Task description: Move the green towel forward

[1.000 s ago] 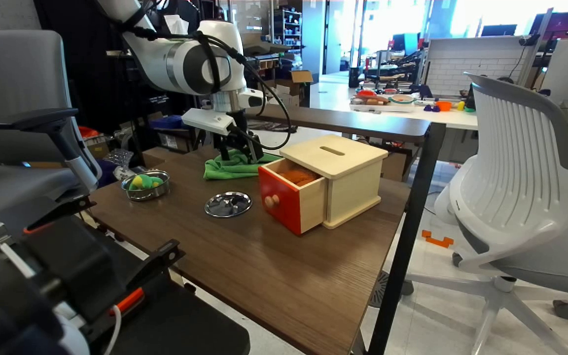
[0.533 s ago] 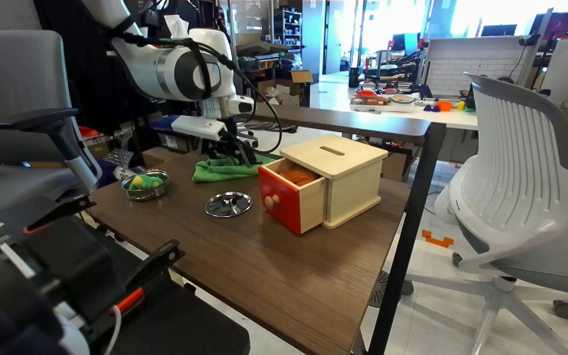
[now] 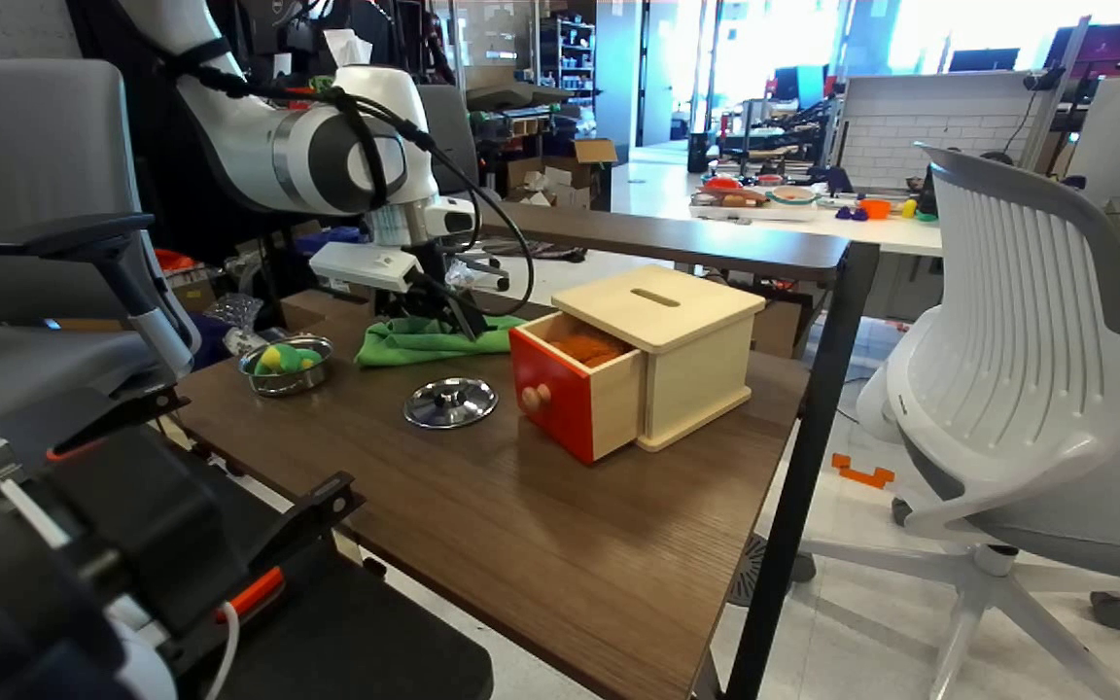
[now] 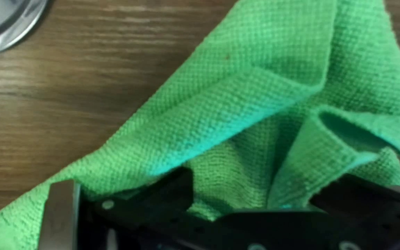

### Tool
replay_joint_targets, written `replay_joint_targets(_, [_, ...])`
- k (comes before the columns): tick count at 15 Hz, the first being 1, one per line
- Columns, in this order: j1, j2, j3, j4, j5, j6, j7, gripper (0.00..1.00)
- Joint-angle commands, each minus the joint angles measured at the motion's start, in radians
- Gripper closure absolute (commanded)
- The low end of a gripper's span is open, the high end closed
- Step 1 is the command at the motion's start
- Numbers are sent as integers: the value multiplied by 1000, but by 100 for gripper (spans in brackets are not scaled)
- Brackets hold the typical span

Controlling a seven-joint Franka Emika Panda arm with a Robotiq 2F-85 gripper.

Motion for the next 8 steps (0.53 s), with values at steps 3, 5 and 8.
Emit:
replay_joint_targets(3, [23,-56,-18,-199,-24,131,33,0])
replay_joint_targets(5, [12,-90,-16,-253,-15,164,33,0])
replay_joint_targets(8, [3,-130,-26,-308,-10,171,39,0])
